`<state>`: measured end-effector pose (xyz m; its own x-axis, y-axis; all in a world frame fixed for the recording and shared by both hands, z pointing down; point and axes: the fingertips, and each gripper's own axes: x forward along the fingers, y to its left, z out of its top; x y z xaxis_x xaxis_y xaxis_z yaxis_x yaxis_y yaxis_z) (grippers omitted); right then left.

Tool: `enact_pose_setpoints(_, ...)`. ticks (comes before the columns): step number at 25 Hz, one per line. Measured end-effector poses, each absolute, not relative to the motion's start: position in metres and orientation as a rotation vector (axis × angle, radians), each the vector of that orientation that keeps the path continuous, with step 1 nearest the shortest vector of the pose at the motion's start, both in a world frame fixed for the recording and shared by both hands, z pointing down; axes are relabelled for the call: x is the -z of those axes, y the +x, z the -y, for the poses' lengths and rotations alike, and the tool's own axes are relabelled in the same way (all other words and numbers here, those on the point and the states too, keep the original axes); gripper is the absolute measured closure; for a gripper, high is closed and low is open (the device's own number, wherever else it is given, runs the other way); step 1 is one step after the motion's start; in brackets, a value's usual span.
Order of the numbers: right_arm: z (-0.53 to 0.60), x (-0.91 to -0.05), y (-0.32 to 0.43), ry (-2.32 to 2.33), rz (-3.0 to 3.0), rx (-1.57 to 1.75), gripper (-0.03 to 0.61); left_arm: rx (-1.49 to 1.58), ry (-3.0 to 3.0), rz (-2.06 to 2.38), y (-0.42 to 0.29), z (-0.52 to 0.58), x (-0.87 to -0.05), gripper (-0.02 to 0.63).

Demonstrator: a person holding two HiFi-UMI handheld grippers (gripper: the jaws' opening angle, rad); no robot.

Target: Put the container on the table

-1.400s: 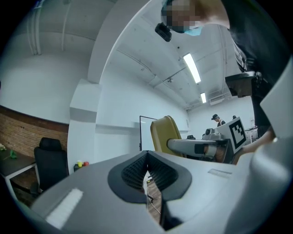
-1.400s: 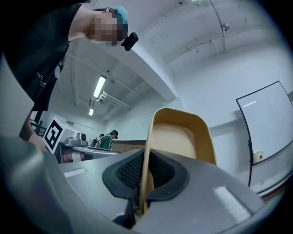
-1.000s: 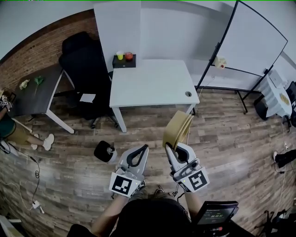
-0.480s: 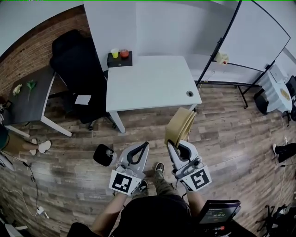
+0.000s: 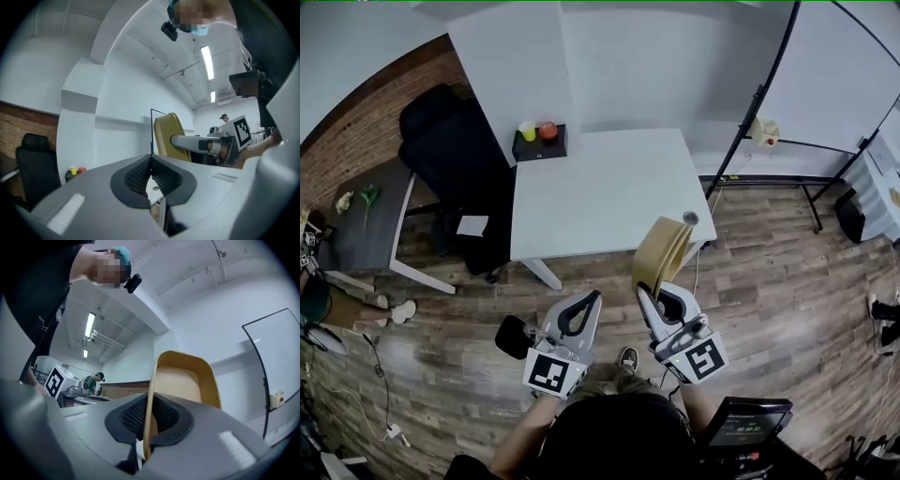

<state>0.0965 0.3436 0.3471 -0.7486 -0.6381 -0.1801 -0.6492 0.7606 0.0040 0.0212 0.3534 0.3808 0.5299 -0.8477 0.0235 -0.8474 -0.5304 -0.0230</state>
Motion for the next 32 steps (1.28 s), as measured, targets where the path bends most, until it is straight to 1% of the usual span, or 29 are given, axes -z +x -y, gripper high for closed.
enact_pose_setpoints(5, -0.295, -0.355, 0.106, -1.026, -2.798, -0.067, 0.545, 0.077, -2.757, -1.551, 0.030, -0.319, -0.388, 0.612)
enact_pose_setpoints(10, -0.251, -0.361, 0.093, -1.024, -2.830, -0.084, 0.545, 0.060, -2.782, -1.565, 0.018, -0.274, -0.399, 0.612)
enact_pose_setpoints(17, -0.191, -0.358, 0.065, -1.081, -2.866, -0.106, 0.545, -0.082, -2.781, -1.510, -0.010, -0.198, -0.399, 0.612)
enact_pose_setpoints(23, -0.144, -0.350, 0.051, -1.113, -2.883, -0.132, 0.545, -0.017, -2.853, -1.453, -0.016, -0.152, -0.391, 0.612)
enact_pose_setpoints(28, -0.106, -0.362, 0.049, -1.077, -2.904, -0.107, 0.545, -0.008, -2.826, -1.481, -0.021, -0.113, -0.399, 0.612)
enact_pose_setpoints(32, -0.057, -0.378, 0.055, -1.034, -2.941, -0.085, 0.545, 0.065, -2.818, -1.530, -0.014, -0.067, -0.408, 0.612)
